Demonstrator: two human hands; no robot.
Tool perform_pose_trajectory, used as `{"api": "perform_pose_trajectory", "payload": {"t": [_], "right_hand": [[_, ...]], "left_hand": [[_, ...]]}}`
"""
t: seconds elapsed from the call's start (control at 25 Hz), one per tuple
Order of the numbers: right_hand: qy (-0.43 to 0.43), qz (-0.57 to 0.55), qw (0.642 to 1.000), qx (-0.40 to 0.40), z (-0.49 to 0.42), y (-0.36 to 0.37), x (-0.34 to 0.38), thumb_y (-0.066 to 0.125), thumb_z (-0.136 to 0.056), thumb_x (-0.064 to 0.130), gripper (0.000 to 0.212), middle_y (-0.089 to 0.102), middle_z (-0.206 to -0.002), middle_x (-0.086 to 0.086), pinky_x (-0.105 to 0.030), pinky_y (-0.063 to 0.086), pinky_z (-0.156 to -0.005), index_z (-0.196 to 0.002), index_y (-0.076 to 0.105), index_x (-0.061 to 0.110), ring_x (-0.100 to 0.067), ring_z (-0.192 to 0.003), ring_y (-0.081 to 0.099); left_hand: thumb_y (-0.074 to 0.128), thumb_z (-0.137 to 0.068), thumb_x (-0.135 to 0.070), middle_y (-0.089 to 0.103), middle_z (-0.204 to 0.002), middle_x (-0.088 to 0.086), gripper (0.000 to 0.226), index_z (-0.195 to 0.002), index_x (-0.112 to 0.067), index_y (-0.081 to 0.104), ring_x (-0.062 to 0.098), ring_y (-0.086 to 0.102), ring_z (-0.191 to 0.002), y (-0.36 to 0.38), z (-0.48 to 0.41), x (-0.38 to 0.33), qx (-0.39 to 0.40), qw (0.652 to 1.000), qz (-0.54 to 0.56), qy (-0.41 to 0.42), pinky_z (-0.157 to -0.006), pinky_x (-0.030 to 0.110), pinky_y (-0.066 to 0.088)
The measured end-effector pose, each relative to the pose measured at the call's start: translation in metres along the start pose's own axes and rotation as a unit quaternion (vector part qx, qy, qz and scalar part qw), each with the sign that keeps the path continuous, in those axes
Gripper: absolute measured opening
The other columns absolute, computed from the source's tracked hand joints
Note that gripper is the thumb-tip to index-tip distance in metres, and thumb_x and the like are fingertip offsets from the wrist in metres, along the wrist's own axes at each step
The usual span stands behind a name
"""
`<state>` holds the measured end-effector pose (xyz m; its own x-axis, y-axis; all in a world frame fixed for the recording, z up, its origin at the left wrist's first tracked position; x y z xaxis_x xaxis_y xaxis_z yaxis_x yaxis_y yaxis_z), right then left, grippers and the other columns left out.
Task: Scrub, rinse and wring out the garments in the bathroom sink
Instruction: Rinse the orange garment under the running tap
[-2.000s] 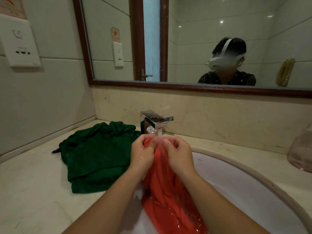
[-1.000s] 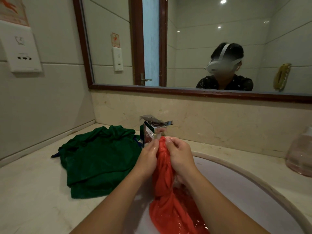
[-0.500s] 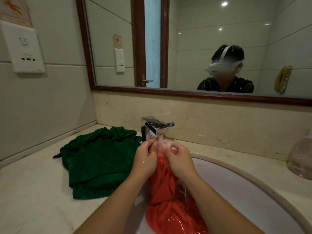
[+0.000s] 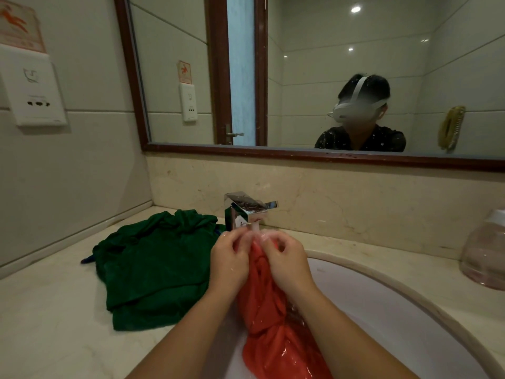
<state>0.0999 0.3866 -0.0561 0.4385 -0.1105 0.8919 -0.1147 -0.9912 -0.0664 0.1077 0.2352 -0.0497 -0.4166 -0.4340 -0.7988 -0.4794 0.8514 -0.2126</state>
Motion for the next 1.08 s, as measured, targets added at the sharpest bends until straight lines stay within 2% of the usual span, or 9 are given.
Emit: {"api": "perform_pose_trajectory", "payload": {"t": [0.12,0.24,0.32,0.44,0.56,0.72,0.8,0.92,1.08], "right_hand": [[0.011,-0.018,0.998,0.066,0.008,0.016,-0.001,0.069,-0.097,0.016,0.011,0.078,-0.095,0.004,-0.02,0.054,-0.077,-0.099,0.078,0.022,-0.004,-0.087,0.07],[0.025,-0.042,0.999,0.013,0.006,0.008,0.001,0.068,-0.095,0.009,0.018,0.078,-0.088,0.002,-0.023,0.055,-0.072,-0.093,0.08,0.022,-0.007,-0.081,0.071],[0.057,-0.065,0.996,-0.018,0.002,0.003,-0.003,0.066,-0.093,0.007,0.023,0.079,-0.086,0.001,-0.036,0.06,-0.079,-0.09,0.08,0.024,-0.018,-0.085,0.074],[0.075,-0.088,0.992,-0.05,-0.002,-0.001,-0.006,0.063,-0.094,0.005,0.022,0.079,-0.087,-0.004,-0.049,0.061,-0.083,-0.094,0.08,0.018,-0.031,-0.088,0.074],[0.073,-0.099,0.99,-0.069,-0.003,-0.006,-0.004,0.064,-0.096,0.005,0.019,0.079,-0.09,-0.002,-0.045,0.06,-0.087,-0.096,0.079,0.017,-0.024,-0.09,0.075],[0.055,-0.044,0.996,-0.058,-0.002,-0.007,-0.008,0.066,-0.095,0.008,0.017,0.077,-0.093,0.002,-0.038,0.059,-0.088,-0.099,0.077,0.019,-0.014,-0.091,0.072],[0.064,-0.047,0.996,-0.026,-0.001,0.0,-0.012,0.069,-0.094,0.017,0.007,0.077,-0.091,-0.003,-0.039,0.058,-0.081,-0.097,0.075,0.016,-0.015,-0.087,0.072],[0.075,-0.046,0.996,0.024,0.005,0.012,-0.013,0.07,-0.096,0.032,0.02,0.075,-0.083,-0.003,-0.027,0.052,-0.065,-0.089,0.072,0.013,-0.012,-0.076,0.067],[0.033,-0.046,0.998,0.026,0.004,0.013,-0.004,0.071,-0.096,0.026,0.008,0.076,-0.092,0.002,-0.029,0.056,-0.078,-0.094,0.076,0.02,-0.013,-0.088,0.071]], "left_hand": [[0.068,-0.096,-0.014,0.072,-0.103,-0.01,0.018,-0.111,-0.02,0.076,-0.004,0.066,-0.098,-0.002,-0.001,0.007,0.004,0.995,0.083,-0.056,-0.084,0.007,0.046],[0.069,-0.095,-0.014,0.071,-0.098,-0.017,0.016,-0.108,-0.023,0.074,-0.019,0.062,-0.087,0.001,0.004,0.0,0.035,0.991,0.111,-0.065,-0.08,0.003,0.045],[0.067,-0.097,-0.019,0.071,-0.095,-0.019,0.012,-0.101,-0.028,0.073,-0.015,0.064,-0.088,0.005,0.008,-0.003,0.074,0.992,0.095,-0.048,-0.078,0.005,0.046],[0.066,-0.097,-0.027,0.074,-0.101,-0.009,0.014,-0.11,-0.027,0.073,0.003,0.068,-0.094,0.014,0.008,0.004,0.122,0.99,0.068,-0.031,-0.081,0.017,0.05],[0.059,-0.096,-0.036,0.074,-0.108,-0.009,0.027,-0.117,-0.026,0.073,0.005,0.068,-0.099,0.019,0.01,0.004,0.132,0.99,0.048,-0.014,-0.086,0.023,0.053],[0.06,-0.099,-0.016,0.073,-0.104,-0.012,0.02,-0.111,-0.02,0.075,0.0,0.065,-0.097,0.011,0.006,-0.003,0.062,0.998,0.013,0.0,-0.083,0.012,0.049],[0.06,-0.099,-0.011,0.07,-0.099,-0.014,0.02,-0.11,-0.019,0.075,-0.002,0.064,-0.095,0.005,0.004,-0.003,0.027,0.999,0.027,-0.01,-0.08,0.009,0.046],[0.061,-0.099,-0.007,0.069,-0.103,-0.011,0.023,-0.117,-0.011,0.073,-0.005,0.063,-0.095,-0.004,0.002,-0.001,-0.004,0.997,0.065,-0.035,-0.078,0.001,0.043],[0.062,-0.098,-0.007,0.068,-0.098,-0.012,0.021,-0.116,-0.007,0.073,-0.009,0.06,-0.09,-0.004,-0.002,0.002,-0.01,0.995,0.08,-0.059,-0.075,0.0,0.043]]}}
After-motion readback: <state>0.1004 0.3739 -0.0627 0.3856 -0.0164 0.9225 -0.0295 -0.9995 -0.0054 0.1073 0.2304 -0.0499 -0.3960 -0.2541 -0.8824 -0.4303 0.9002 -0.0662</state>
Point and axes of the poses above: each hand's wrist, its own z-axis away from the middle knuckle, its own y-axis out of the palm, x = y × z, the point moved 7 cm from there along -z, towards the middle knuckle
